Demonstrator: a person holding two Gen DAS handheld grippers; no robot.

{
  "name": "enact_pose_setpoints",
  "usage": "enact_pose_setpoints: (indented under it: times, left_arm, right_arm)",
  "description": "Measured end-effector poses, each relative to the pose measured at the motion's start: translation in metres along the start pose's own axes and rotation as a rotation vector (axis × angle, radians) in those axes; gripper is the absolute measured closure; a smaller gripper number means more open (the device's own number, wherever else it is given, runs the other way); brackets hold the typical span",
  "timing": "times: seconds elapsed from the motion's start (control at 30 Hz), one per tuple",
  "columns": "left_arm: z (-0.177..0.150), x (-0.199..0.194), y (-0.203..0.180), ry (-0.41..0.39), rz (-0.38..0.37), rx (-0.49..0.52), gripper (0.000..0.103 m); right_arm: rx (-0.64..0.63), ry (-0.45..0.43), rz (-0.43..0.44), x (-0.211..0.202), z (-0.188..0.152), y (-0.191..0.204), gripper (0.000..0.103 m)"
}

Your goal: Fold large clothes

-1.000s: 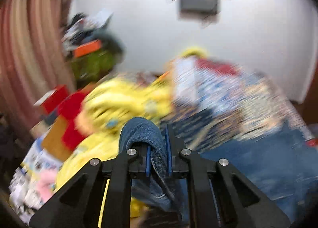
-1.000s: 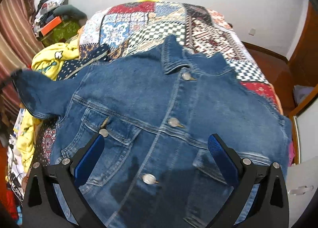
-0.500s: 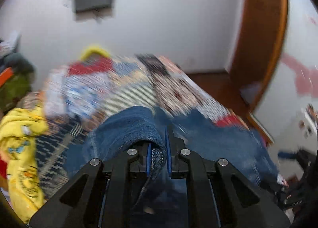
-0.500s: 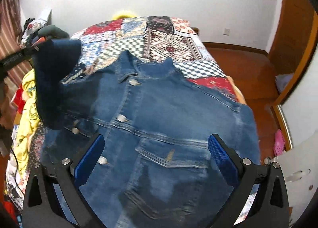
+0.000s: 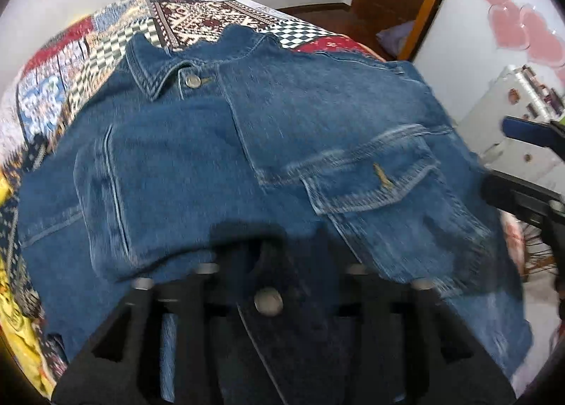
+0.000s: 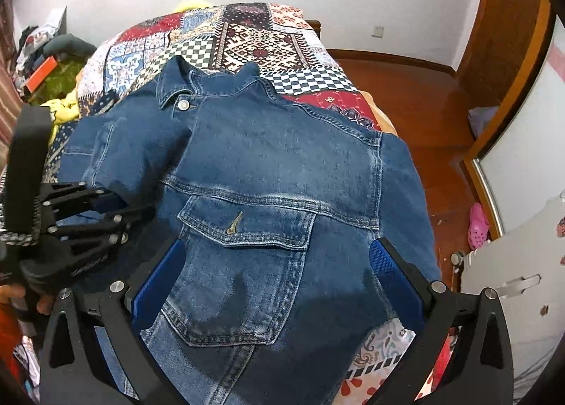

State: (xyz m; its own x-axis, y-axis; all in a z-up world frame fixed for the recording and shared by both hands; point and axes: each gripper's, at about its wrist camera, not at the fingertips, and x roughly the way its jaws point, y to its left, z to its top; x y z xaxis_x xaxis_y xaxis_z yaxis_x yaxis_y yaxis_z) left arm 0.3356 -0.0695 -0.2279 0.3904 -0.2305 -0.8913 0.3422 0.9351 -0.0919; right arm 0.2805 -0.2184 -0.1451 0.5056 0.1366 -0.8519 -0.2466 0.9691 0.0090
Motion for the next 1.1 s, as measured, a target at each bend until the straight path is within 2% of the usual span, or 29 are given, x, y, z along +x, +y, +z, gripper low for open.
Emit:
enact_pose_setpoints:
  times: [0.03, 0.1, 0.2, 0.37, 0.43, 0.53, 0.7, 0.93, 1.0, 1.07, 1.1]
  left_arm:
    - [-0.005, -0.008, 0.004, -0.013, -0.013, -0.009, 0.044]
    - [-0.012, -0.024, 0.009, -0.040, -0.013, -0.019, 0.043]
    - [-0.024, -0.049, 0.034, -0.088, 0.022, -0.067, 0.034]
    - [-0.048, -0.080, 0.091, -0.161, 0.174, -0.140, 0.019]
    - [-0.060, -0.087, 0.115, -0.168, 0.245, -0.165, 0.018]
    - [-0.078, -0.092, 0.146, -0.161, 0.304, -0.226, 0.018]
    - [-0.111, -0.090, 0.187, -0.146, 0.316, -0.333, 0.018]
    - [-0.138, -0.081, 0.210, -0.125, 0.303, -0.414, 0.018]
    - [-0.141, -0.080, 0.213, -0.124, 0.298, -0.424, 0.018]
    - [-0.141, -0.079, 0.215, -0.122, 0.290, -0.432, 0.018]
    - [-0.141, -0.079, 0.215, -0.123, 0.287, -0.434, 0.018]
  right_arm:
    - [-0.012, -0.001, -0.003, -0.001, 0.001, 0.004, 0.000]
    - [-0.036, -0.008, 0.004, -0.002, 0.004, 0.010, 0.000]
    - [-0.089, -0.031, 0.012, -0.006, 0.011, 0.029, 0.000]
    - [-0.206, -0.060, 0.032, -0.003, 0.025, 0.073, 0.000]
    - [-0.272, -0.064, 0.042, 0.002, 0.030, 0.098, 0.000]
    - [-0.363, -0.061, 0.050, 0.014, 0.033, 0.130, 0.000]
    - [-0.483, -0.015, 0.034, 0.050, 0.037, 0.170, 0.000]
    - [-0.621, 0.020, -0.024, 0.086, 0.040, 0.205, 0.002]
    - [-0.636, 0.038, -0.028, 0.094, 0.042, 0.209, 0.008]
    - [-0.644, 0.045, -0.015, 0.097, 0.044, 0.213, 0.027]
    - [-0.646, 0.042, -0.003, 0.096, 0.045, 0.214, 0.031]
